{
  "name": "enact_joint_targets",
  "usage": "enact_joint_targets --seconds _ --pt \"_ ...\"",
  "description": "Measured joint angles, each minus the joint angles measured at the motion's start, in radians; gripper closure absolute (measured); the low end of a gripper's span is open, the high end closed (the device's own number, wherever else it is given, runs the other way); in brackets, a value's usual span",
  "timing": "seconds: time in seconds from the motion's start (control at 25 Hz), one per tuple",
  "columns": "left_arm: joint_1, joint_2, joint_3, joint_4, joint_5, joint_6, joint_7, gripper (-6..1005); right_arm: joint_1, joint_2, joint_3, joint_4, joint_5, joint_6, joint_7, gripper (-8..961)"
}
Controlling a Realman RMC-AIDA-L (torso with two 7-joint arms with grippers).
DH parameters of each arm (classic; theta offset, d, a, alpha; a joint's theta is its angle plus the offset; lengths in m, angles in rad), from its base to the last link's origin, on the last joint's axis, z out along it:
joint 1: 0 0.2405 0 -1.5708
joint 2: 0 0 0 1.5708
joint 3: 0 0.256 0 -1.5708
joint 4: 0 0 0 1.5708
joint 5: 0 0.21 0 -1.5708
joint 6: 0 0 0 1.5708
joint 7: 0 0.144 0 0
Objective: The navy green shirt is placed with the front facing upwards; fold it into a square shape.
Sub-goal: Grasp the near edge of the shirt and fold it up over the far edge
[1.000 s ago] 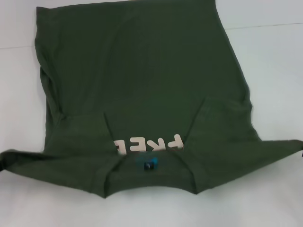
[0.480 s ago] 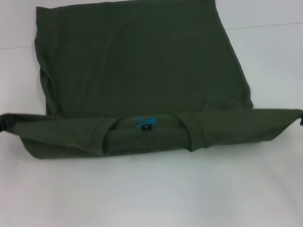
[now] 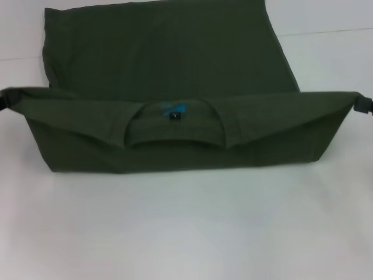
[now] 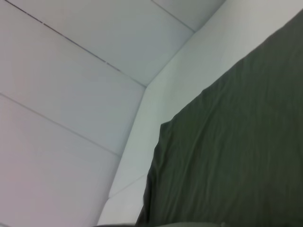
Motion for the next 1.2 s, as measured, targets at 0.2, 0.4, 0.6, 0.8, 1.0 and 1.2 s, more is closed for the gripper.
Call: enact_joint_targets --seconds 0.2,0.4,0.6,0.8,1.0,1.2 --pt "-0.043 0.010 0.001 -0.035 -0.011 -0.082 0.003 950 0.044 0.007 -0.014 0.000 0.000 0.070 0.002 940" --pt "-0.087 0.012 0.001 -0.067 -0.012 -0.153 0.005 950 0.070 0.006 -0.023 0.000 0.008 0.144 0.008 940" --pt "-0.127 0.007 0.003 -0.100 -0.026 -0.211 0.005 951 0.076 -0.002 -0.027 -0.002 0.030 0.219 0.011 940" --pt "-0.162 0.001 0.017 -0.144 -0.054 -0.277 0.009 951 0.087 -0.003 -0.049 -0.002 0.058 0.295 0.011 940" --pt "-0.179 -0.023 0.052 -0.158 -0.097 -0.357 0.017 951 0.110 0.013 -0.083 -0.002 0.103 0.351 0.011 941" --pt "-0.186 -0.043 0.071 -0.172 -0.148 -0.414 0.049 951 0.141 0.037 -0.119 0.003 0.135 0.429 0.006 941"
